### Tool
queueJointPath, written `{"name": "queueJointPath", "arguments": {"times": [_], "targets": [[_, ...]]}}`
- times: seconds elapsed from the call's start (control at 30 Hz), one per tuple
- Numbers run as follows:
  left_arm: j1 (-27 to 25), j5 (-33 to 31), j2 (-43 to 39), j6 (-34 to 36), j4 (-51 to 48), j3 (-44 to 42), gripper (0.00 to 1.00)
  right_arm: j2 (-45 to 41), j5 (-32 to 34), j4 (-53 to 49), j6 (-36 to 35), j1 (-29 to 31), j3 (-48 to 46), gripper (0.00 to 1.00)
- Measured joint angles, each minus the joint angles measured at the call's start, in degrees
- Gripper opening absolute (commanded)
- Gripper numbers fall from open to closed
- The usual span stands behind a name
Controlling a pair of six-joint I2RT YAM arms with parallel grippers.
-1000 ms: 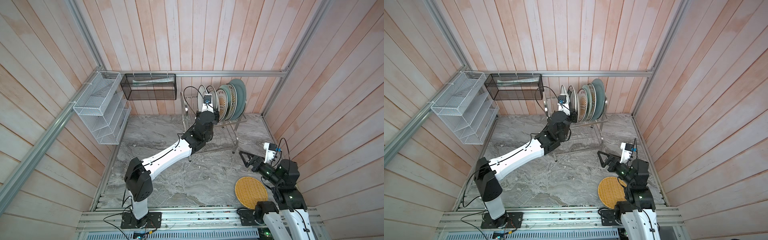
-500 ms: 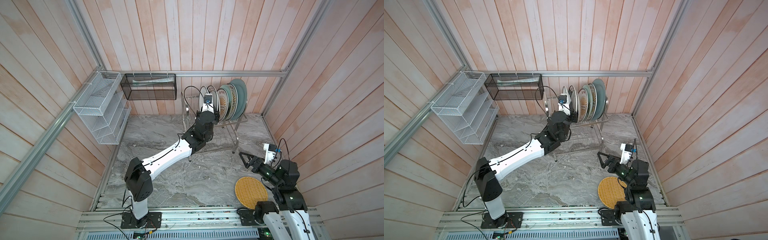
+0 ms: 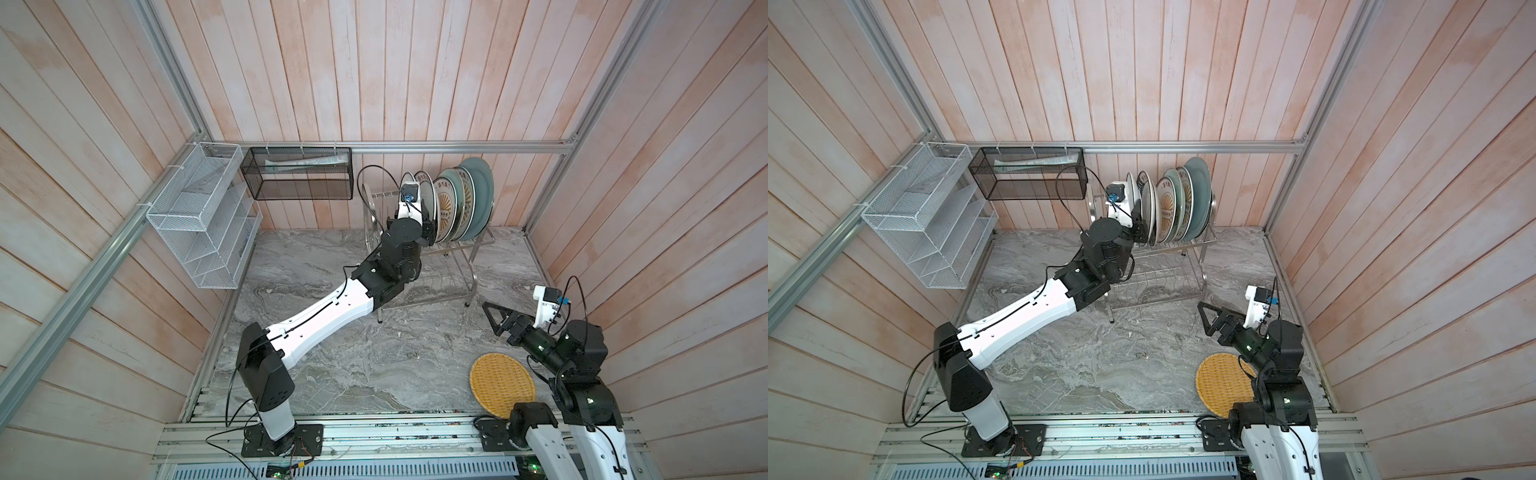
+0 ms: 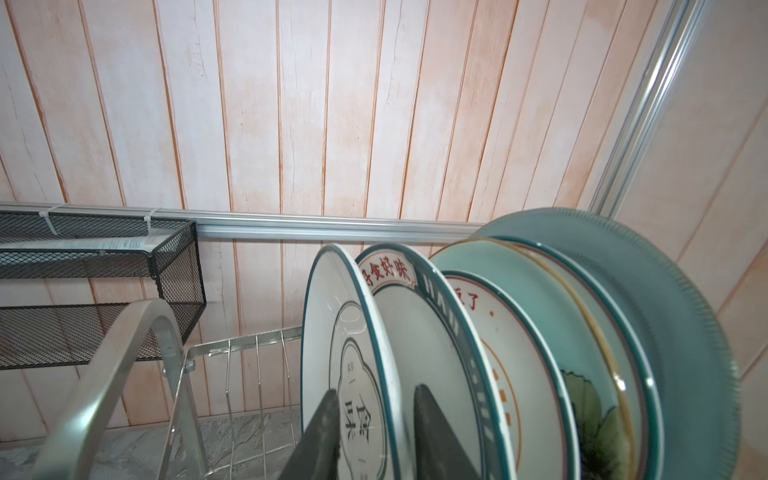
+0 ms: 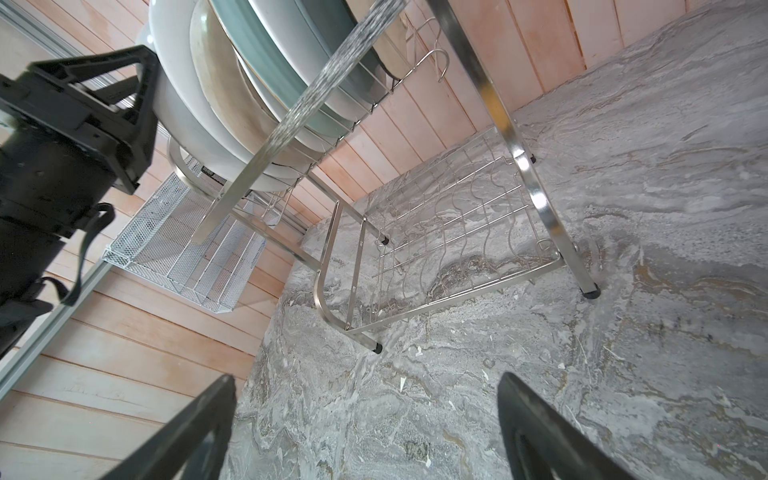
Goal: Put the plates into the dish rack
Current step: 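Open the left gripper and withdraw it from the rack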
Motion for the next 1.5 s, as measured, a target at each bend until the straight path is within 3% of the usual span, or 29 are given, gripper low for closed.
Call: {"name": "queueJointPath", "arguments": {"times": [0.53,1.03,1.27,1.5], "targets": [[0.2,8.3,-6.3,-6.0,-3.5,-0.3,0.48,0.8,2.5,-3.6,-0.7,0.0,1.6,0.98],[4.8,21.5,-24.2,-11.3,-5.8,-12.3,0.55,1.0,7.8,-9.3,-3.7,0.0,1.2,0.98],[5.4,30.3,-36.0,-11.4,-9.3,-24.1,0.75,4.3,15.5,-14.5,-2.4,0.0,0.4,0.98],[6.2,36.9,-47.5,-11.2,-13.4,-36.2,0.89,7.7,26.1,-20.2,7.2,0.0,-2.0,0.98]]}}
